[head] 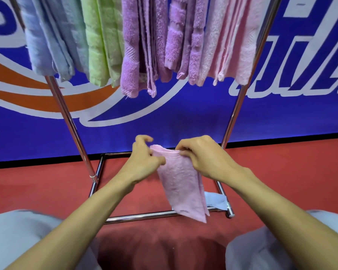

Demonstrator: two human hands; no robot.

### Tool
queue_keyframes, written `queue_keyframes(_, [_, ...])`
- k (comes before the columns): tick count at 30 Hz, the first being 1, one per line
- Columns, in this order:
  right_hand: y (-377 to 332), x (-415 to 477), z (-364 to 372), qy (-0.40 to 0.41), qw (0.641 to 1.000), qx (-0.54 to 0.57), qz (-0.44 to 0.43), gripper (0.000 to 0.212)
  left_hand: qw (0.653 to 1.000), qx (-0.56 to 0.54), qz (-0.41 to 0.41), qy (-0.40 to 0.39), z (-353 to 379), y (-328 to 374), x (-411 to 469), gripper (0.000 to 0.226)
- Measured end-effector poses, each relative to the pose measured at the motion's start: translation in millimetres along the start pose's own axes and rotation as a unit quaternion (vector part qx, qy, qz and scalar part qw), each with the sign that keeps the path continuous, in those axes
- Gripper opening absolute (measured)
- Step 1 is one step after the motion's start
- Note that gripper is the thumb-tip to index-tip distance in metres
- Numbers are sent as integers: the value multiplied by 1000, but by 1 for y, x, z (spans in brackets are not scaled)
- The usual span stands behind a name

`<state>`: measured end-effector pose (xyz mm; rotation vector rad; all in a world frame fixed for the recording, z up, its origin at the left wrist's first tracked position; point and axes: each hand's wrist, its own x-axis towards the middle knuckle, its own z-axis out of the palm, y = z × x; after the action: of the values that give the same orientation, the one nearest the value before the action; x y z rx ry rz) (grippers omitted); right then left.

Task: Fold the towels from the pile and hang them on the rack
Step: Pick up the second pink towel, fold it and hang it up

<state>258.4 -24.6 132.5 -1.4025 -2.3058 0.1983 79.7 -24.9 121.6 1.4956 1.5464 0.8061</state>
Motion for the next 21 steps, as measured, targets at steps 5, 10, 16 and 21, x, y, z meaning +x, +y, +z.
queue_keyframes(5, [0,-3,-7,-12,999,36,4,16,952,219,212,-38,-7,-5,1,36])
queue_keyframes(10, [0,-5,-15,-33,998,56,7,14,954,207,218,-9,-10,-1,-1,12])
queue_keyframes(16, [5,-5,-20,-83,996,7,-9,25,954,195,224,35,-12,2,-2,16])
queue_keyframes(21, [12,-4,-18,-60,998,-10,3,13,956,176,222,79,-6,0,0,19])
